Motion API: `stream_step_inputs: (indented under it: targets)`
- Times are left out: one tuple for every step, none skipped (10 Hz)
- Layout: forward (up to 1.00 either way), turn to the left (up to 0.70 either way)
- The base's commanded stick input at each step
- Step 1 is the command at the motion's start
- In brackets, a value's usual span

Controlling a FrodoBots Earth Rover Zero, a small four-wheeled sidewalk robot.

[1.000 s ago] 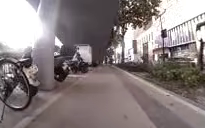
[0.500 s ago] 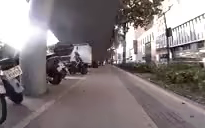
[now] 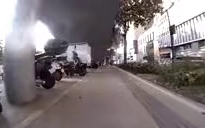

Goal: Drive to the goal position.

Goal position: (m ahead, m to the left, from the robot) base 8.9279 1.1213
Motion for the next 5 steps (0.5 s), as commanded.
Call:
stream_step_inputs:
  targets:
    - [0.70, 0.00]
    - [0.70, 0.00]
    - [0.70, 0.00]
    - [0.70, 0.00]
    - [0.70, 0.00]
